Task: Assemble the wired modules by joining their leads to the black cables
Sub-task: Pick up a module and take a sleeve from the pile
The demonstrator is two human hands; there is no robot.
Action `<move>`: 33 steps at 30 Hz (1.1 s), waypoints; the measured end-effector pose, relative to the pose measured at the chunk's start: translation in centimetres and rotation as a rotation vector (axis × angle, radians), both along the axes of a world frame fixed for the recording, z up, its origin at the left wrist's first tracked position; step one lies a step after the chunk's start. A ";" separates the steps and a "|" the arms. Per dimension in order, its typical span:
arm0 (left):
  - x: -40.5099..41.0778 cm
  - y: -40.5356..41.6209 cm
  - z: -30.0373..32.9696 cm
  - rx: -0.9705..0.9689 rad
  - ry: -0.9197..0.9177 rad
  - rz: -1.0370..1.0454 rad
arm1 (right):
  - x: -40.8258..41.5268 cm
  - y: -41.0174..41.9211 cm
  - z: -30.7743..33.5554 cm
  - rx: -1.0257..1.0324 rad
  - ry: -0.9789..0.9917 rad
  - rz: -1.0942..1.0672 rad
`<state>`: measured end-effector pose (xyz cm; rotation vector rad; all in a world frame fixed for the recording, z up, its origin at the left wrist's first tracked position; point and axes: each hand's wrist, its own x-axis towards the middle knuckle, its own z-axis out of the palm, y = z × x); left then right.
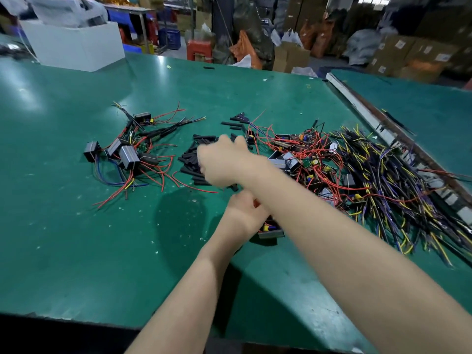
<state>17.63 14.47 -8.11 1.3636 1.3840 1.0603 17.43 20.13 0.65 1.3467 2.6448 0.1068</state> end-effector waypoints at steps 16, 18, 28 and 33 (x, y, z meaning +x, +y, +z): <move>0.1 0.1 0.1 0.191 -0.177 0.044 | 13.3 -2.3 -3.7 0.074 1.546 -0.187; 0.1 0.2 0.1 0.184 -0.189 0.049 | 13.5 -2.3 -3.8 0.069 1.588 -0.191; 0.2 -0.1 -0.2 0.233 -0.178 -0.011 | 13.6 -1.8 -4.5 0.003 1.761 -0.274; 0.2 -0.1 -0.4 0.248 -0.185 -0.017 | 14.0 -1.5 -4.5 -0.121 1.885 -0.363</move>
